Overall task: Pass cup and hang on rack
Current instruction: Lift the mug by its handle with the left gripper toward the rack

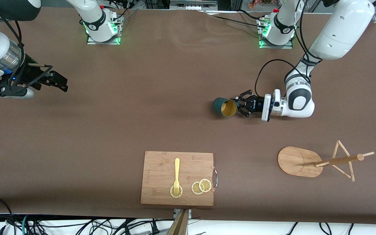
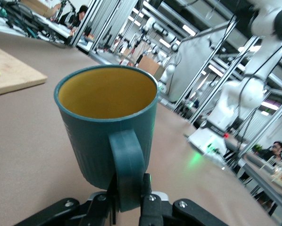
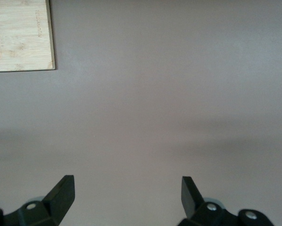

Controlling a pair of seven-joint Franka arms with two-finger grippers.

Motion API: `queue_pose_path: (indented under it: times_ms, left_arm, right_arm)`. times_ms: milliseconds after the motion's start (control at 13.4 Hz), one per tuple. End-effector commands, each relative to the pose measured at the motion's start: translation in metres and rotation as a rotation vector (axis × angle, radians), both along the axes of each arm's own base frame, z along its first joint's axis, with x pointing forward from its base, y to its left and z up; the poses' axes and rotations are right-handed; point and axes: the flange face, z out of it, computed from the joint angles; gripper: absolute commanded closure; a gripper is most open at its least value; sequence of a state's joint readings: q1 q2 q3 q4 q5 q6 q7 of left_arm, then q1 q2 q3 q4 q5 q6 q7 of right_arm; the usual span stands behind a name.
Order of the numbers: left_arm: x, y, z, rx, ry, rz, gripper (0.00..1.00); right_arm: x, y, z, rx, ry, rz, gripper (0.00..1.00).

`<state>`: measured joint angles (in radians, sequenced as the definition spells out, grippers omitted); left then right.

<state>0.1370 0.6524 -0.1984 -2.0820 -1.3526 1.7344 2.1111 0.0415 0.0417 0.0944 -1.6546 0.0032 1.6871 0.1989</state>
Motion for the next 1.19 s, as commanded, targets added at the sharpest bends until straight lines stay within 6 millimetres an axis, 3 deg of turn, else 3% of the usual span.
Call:
queue_pose_path:
  times_ms: [0, 298, 521, 745, 894, 1117]
  left_arm:
    - [0.007, 0.045, 0.030, -0.007, 0.055, -0.042, 1.00]
    - [0.005, 0.128, 0.070, 0.017, 0.178, -0.099, 1.00]
    - [-0.012, 0.208, 0.078, 0.048, 0.282, -0.135, 1.00]
    - [-0.011, 0.255, 0.096, 0.056, 0.393, -0.100, 1.00]
    - [0.004, 0.282, 0.109, 0.096, 0.514, -0.084, 1.00]
    - [0.023, 0.300, 0.118, 0.115, 0.683, -0.060, 1.00]
  right_arm:
    - [-0.003, -0.001, 0.005, -0.004, -0.010, -0.004, 0.00]
    - [0.001, 0.000, 0.008, 0.003, -0.043, -0.005, 0.00]
    - [0.002, -0.002, 0.008, 0.004, -0.046, -0.006, 0.00]
    - [0.002, -0.002, 0.008, 0.003, -0.043, -0.008, 0.00]
    - [0.002, -0.003, 0.008, 0.003, -0.041, -0.008, 0.00]
    - [0.002, -0.005, 0.008, 0.003, -0.041, -0.011, 0.00]
